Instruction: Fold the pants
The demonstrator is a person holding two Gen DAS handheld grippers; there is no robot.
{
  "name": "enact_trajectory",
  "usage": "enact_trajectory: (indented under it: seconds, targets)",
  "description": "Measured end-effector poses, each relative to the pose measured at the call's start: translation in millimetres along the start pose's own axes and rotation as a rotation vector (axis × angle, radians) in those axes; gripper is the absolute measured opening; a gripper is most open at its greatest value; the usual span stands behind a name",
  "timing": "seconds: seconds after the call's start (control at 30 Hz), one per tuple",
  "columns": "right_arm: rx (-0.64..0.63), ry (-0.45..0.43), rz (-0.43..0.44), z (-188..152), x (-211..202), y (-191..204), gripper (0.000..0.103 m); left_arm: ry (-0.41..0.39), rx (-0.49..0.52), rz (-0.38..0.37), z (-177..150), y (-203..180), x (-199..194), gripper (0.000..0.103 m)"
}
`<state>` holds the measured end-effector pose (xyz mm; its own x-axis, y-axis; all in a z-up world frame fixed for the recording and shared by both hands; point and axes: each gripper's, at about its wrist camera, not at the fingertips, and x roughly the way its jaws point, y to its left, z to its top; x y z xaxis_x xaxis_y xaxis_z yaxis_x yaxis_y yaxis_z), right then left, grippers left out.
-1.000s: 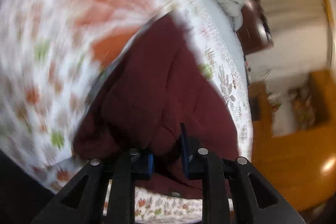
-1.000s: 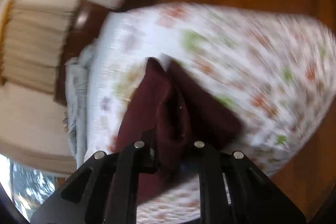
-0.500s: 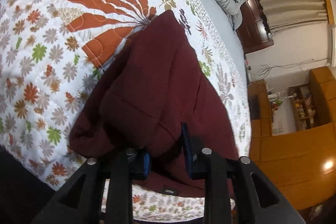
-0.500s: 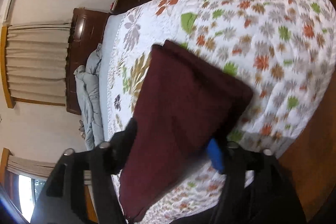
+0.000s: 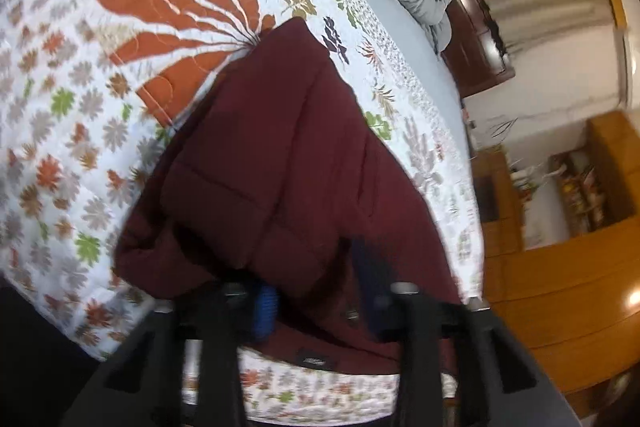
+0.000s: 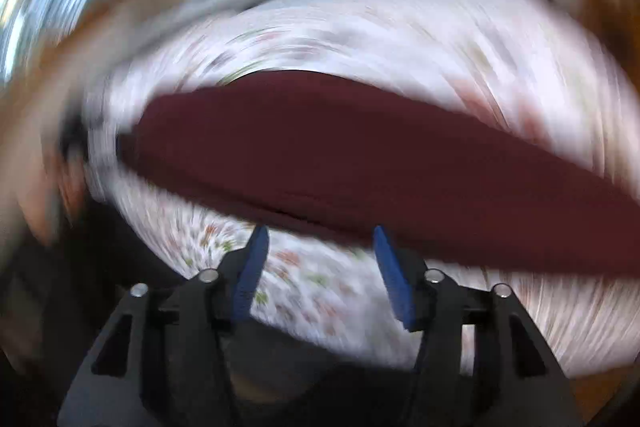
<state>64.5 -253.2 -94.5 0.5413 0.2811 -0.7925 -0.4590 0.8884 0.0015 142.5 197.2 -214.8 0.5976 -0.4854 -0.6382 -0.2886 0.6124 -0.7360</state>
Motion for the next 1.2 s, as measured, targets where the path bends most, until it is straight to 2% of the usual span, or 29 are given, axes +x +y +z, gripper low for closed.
enact_trajectory:
  seconds: [0.07,0.13,0.17,0.27,0.4,0.63,0.7,0.73,0.77,0.97,1.07,1.2]
  targets:
    - [-0.367,-0.053,-0.153,3,23,78,0.039,-0.013,-0.01,-0.013,-3,5,-3,0.021]
    - [-0.57,-0.095,-0.222,1,45,121,0.034,-0.028,-0.021,-0.026,-6,9,-6,0.019]
    - [-0.617,-0.107,-0.239,1,54,132,0.029,-0.032,-0.024,-0.031,-6,9,-7,0.019]
    - [-0.717,-0.151,-0.28,8,78,163,0.028,-0.041,-0.008,-0.049,-5,7,-11,0.019]
    - [-0.745,-0.17,-0.282,30,98,175,0.028,-0.059,0.05,-0.088,-2,-4,-21,0.019]
    - [-0.789,-0.121,-0.284,32,125,190,0.028,-0.019,-0.006,-0.137,5,6,-18,0.019]
    - [-0.782,-0.108,-0.292,35,130,187,0.027,-0.011,-0.015,-0.137,5,9,-17,0.019]
    - [-0.786,-0.098,-0.294,37,133,187,0.022,-0.012,-0.019,-0.135,5,11,-17,0.019]
    - [-0.784,-0.083,-0.285,38,134,187,0.006,-0.013,-0.024,-0.131,5,12,-18,0.018]
    - [-0.778,-0.105,-0.261,41,101,189,0.005,-0.035,-0.069,-0.134,-11,15,-36,0.015]
    - [-0.815,-0.078,-0.266,30,104,189,0.005,-0.017,-0.092,-0.105,-23,25,-30,0.015]
    - [-0.823,-0.066,-0.266,22,116,190,0.006,-0.031,-0.099,-0.084,-21,32,-25,0.014]
